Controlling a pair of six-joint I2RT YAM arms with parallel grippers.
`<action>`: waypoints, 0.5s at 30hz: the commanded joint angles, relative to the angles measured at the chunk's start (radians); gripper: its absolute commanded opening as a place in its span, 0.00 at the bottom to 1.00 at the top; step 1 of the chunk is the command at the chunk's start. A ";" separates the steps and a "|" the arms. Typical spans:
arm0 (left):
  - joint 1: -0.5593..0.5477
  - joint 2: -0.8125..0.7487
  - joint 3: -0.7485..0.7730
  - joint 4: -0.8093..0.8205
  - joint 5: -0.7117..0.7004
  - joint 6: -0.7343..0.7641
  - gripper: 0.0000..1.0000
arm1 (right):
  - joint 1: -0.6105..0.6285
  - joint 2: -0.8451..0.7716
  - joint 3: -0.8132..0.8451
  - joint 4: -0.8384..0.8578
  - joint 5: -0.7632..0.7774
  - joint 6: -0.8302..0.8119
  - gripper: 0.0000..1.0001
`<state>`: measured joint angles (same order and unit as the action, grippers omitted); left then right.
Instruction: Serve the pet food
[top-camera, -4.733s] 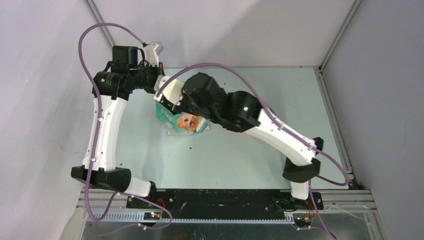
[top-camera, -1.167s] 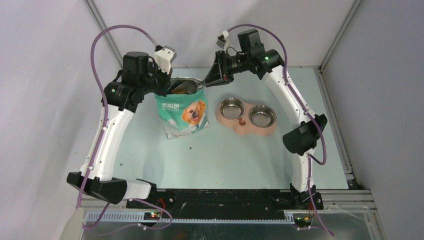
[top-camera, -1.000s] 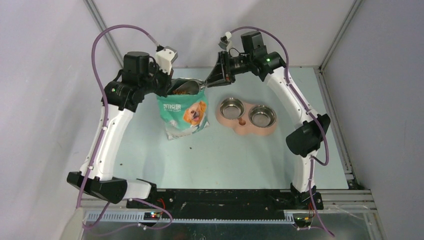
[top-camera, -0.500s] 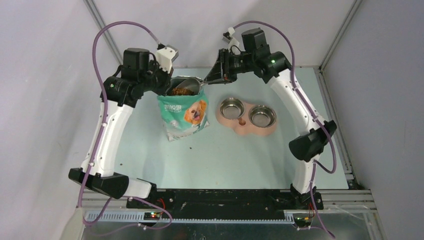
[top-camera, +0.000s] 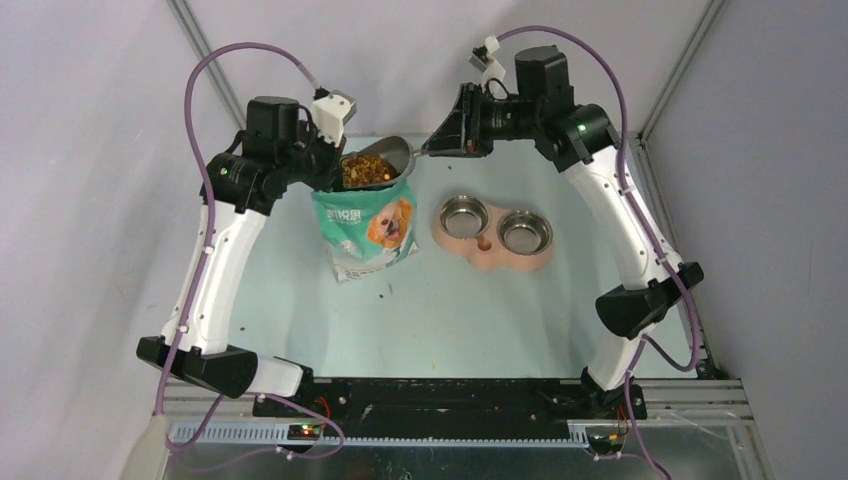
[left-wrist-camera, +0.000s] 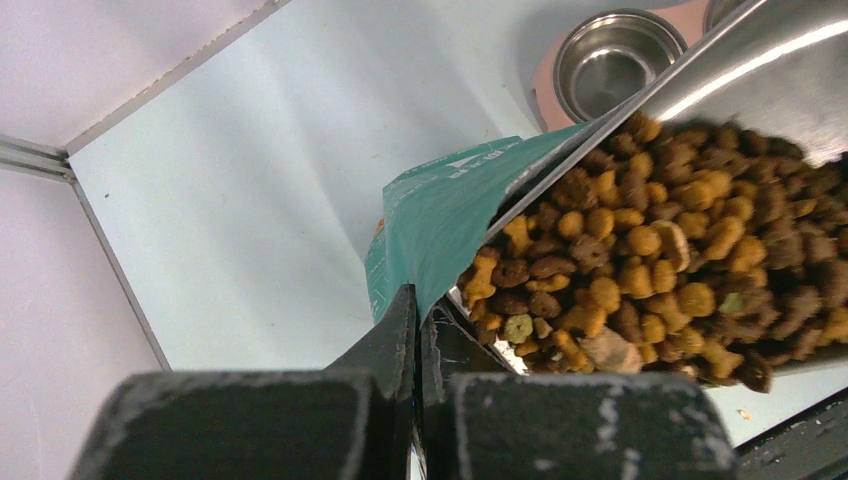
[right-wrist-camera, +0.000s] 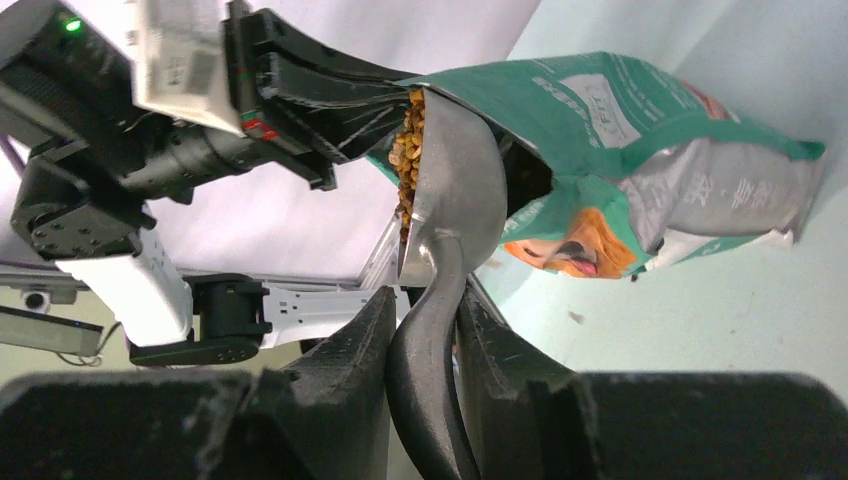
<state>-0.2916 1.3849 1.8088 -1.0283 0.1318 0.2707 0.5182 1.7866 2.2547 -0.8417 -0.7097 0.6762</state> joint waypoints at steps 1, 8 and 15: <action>-0.003 -0.035 0.064 0.041 -0.014 0.011 0.00 | -0.029 0.036 -0.037 0.088 -0.082 0.080 0.00; -0.004 -0.012 0.076 0.036 -0.032 0.030 0.00 | -0.081 0.098 -0.130 0.194 -0.210 0.199 0.00; -0.003 -0.004 0.072 0.040 -0.052 0.063 0.00 | -0.118 0.109 -0.137 0.344 -0.370 0.296 0.00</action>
<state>-0.2924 1.3972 1.8217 -1.0283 0.1055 0.2970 0.4259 1.8866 2.0983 -0.6380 -1.0035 0.8986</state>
